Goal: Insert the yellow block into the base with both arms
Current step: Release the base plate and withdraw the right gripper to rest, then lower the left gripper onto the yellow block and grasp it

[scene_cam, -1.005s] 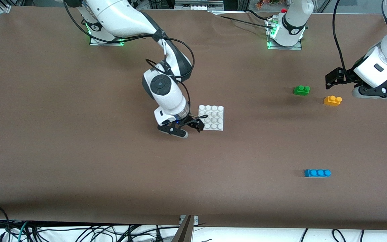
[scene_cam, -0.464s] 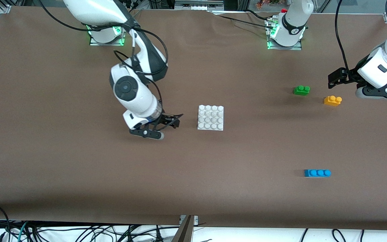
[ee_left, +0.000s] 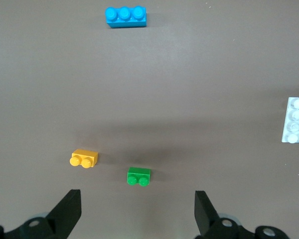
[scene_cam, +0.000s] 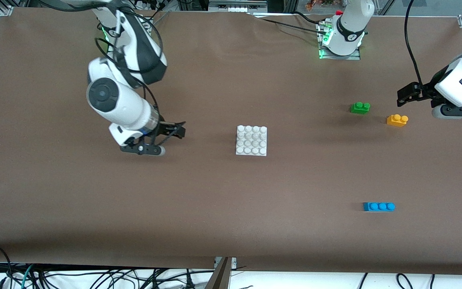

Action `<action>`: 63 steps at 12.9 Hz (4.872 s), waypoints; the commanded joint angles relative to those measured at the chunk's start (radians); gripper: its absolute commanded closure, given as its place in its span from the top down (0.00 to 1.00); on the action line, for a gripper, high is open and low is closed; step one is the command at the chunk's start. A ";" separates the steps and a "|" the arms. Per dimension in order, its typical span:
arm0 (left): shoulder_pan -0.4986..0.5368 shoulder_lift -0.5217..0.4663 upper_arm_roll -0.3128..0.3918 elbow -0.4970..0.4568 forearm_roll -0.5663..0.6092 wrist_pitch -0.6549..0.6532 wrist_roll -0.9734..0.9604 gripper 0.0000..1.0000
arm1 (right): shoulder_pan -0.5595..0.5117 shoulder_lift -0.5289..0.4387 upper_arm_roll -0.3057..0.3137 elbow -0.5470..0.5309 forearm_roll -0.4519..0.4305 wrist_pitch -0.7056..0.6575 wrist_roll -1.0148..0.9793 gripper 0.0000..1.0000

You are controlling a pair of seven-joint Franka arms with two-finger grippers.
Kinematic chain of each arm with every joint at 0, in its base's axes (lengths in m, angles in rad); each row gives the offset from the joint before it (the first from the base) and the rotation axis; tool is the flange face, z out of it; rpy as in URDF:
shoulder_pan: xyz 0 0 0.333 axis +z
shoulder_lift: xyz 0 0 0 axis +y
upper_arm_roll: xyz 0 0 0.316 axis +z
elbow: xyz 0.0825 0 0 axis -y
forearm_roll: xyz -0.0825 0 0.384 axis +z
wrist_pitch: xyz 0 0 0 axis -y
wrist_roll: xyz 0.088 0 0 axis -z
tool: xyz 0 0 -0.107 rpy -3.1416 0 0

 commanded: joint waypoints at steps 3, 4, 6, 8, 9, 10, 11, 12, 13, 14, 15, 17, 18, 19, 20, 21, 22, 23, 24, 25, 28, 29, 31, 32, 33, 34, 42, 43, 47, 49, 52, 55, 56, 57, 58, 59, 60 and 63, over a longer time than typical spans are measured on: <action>0.082 0.010 -0.001 -0.025 -0.023 0.032 0.123 1.00 | -0.104 -0.155 0.016 -0.080 0.000 -0.128 -0.154 0.99; 0.099 0.016 -0.001 -0.037 -0.024 0.049 0.146 1.00 | -0.126 -0.175 0.016 -0.085 0.000 -0.151 -0.183 1.00; 0.113 0.017 -0.001 -0.071 -0.020 0.079 0.165 1.00 | -0.164 -0.212 0.014 -0.090 -0.006 -0.194 -0.225 1.00; 0.161 0.017 -0.001 -0.122 -0.018 0.143 0.243 1.00 | -0.204 -0.247 0.014 -0.090 -0.020 -0.238 -0.263 1.00; 0.173 0.013 -0.001 -0.154 -0.018 0.176 0.266 1.00 | -0.221 -0.263 0.014 -0.090 -0.022 -0.258 -0.283 0.99; 0.187 0.010 -0.001 -0.183 -0.018 0.191 0.286 1.00 | -0.241 -0.275 0.014 -0.090 -0.037 -0.283 -0.304 0.99; 0.196 0.006 -0.001 -0.209 -0.018 0.201 0.301 1.00 | -0.259 -0.292 0.013 -0.090 -0.040 -0.301 -0.330 1.00; 0.196 0.001 -0.001 -0.229 -0.018 0.205 0.312 1.00 | -0.278 -0.306 0.008 -0.088 -0.040 -0.316 -0.358 1.00; 0.208 0.001 -0.001 -0.251 -0.015 0.225 0.332 1.00 | -0.290 -0.317 0.003 -0.085 -0.052 -0.329 -0.386 1.00; 0.227 0.001 -0.001 -0.289 -0.016 0.274 0.378 1.00 | -0.298 -0.330 -0.001 -0.081 -0.075 -0.344 -0.401 1.00; 0.253 -0.002 -0.001 -0.332 -0.016 0.327 0.427 1.00 | -0.302 -0.341 -0.010 -0.074 -0.095 -0.364 -0.407 1.00; 0.300 -0.005 -0.003 -0.421 -0.016 0.429 0.507 1.00 | -0.304 -0.357 -0.030 -0.047 -0.132 -0.399 -0.426 1.00; 0.317 -0.014 -0.004 -0.473 -0.016 0.490 0.536 1.00 | -0.305 -0.357 -0.041 -0.012 -0.150 -0.434 -0.427 0.99; 0.325 -0.022 -0.003 -0.529 -0.016 0.557 0.557 1.00 | -0.305 -0.357 -0.049 0.016 -0.166 -0.456 -0.429 1.00; 0.334 -0.020 -0.003 -0.570 -0.016 0.605 0.580 1.00 | -0.307 -0.357 -0.058 0.036 -0.170 -0.473 -0.429 1.00; 0.343 -0.016 -0.003 -0.603 -0.016 0.654 0.594 1.00 | -0.305 -0.357 -0.063 0.048 -0.170 -0.478 -0.427 0.99; 0.346 -0.011 -0.003 -0.642 -0.016 0.712 0.607 1.00 | -0.307 -0.360 -0.064 0.059 -0.169 -0.479 -0.420 1.00; 0.346 0.006 -0.003 -0.671 -0.016 0.748 0.610 1.00 | -0.307 -0.363 -0.064 0.068 -0.169 -0.478 -0.407 1.00; 0.353 0.019 -0.003 -0.692 -0.016 0.783 0.613 1.00 | -0.307 -0.367 -0.064 0.073 -0.167 -0.472 -0.404 1.00; 0.368 0.030 -0.003 -0.718 -0.015 0.826 0.625 1.00 | -0.307 -0.369 -0.064 0.076 -0.169 -0.465 -0.406 1.00; 0.421 0.111 -0.003 -0.765 -0.015 0.979 0.698 1.00 | -0.307 -0.367 -0.066 0.087 -0.170 -0.470 -0.406 1.00; 0.429 0.148 -0.001 -0.771 -0.015 1.036 0.731 1.00 | -0.305 -0.366 -0.064 0.091 -0.170 -0.471 -0.406 1.00; 0.457 0.205 -0.003 -0.772 -0.015 1.102 0.737 1.00 | -0.305 -0.361 -0.064 0.091 -0.170 -0.468 -0.404 1.00; 0.458 0.216 -0.003 -0.774 -0.015 1.109 0.736 1.00 | -0.305 -0.357 -0.064 0.093 -0.172 -0.465 -0.404 1.00; 0.460 0.217 -0.003 -0.778 -0.015 1.109 0.736 1.00 | -0.305 -0.355 -0.063 0.093 -0.181 -0.465 -0.403 1.00; 0.460 0.217 -0.003 -0.782 -0.015 1.109 0.736 1.00 | -0.305 -0.355 -0.063 0.093 -0.187 -0.462 -0.397 1.00; 0.460 0.202 -0.004 -0.794 -0.016 1.095 0.737 1.00 | -0.292 -0.331 -0.052 0.120 -0.189 -0.468 -0.387 1.00; 0.460 0.185 -0.004 -0.794 -0.016 1.086 0.739 1.00 | -0.293 -0.330 -0.053 0.120 -0.175 -0.467 -0.383 1.00; 0.460 0.176 -0.004 -0.794 -0.016 1.050 0.737 0.94 | -0.296 -0.323 -0.057 0.120 -0.186 -0.462 -0.384 1.00; 0.460 0.178 -0.004 -0.794 -0.016 1.050 0.737 0.93 | -0.302 -0.321 -0.058 0.120 -0.189 -0.461 -0.384 1.00; 0.461 0.191 -0.004 -0.803 -0.021 1.052 0.733 0.93 | -0.307 -0.315 -0.061 0.120 -0.189 -0.459 -0.384 1.00; 0.460 0.191 -0.004 -0.803 -0.023 1.054 0.736 0.72 | -0.305 -0.315 -0.061 0.120 -0.187 -0.452 -0.384 1.00; 0.460 0.187 -0.004 -0.803 -0.023 1.052 0.737 0.60 | -0.304 -0.314 -0.061 0.120 -0.187 -0.452 -0.384 1.00; 0.460 0.184 -0.004 -0.803 -0.021 1.052 0.739 0.54 | -0.304 -0.314 -0.061 0.120 -0.186 -0.452 -0.384 1.00; 0.460 0.182 -0.004 -0.803 -0.021 1.052 0.739 0.42 | -0.304 -0.315 -0.060 0.120 -0.187 -0.452 -0.384 1.00; 0.460 0.179 -0.006 -0.802 -0.021 1.051 0.739 0.38 | -0.304 -0.315 -0.061 0.120 -0.187 -0.452 -0.384 1.00; 0.460 0.167 -0.006 -0.802 -0.023 1.047 0.739 0.38 | -0.304 -0.314 -0.061 0.120 -0.186 -0.452 -0.384 1.00; 0.455 0.078 -0.038 -0.779 -0.023 0.930 0.713 0.38 | -0.304 -0.315 -0.061 0.120 -0.186 -0.452 -0.384 1.00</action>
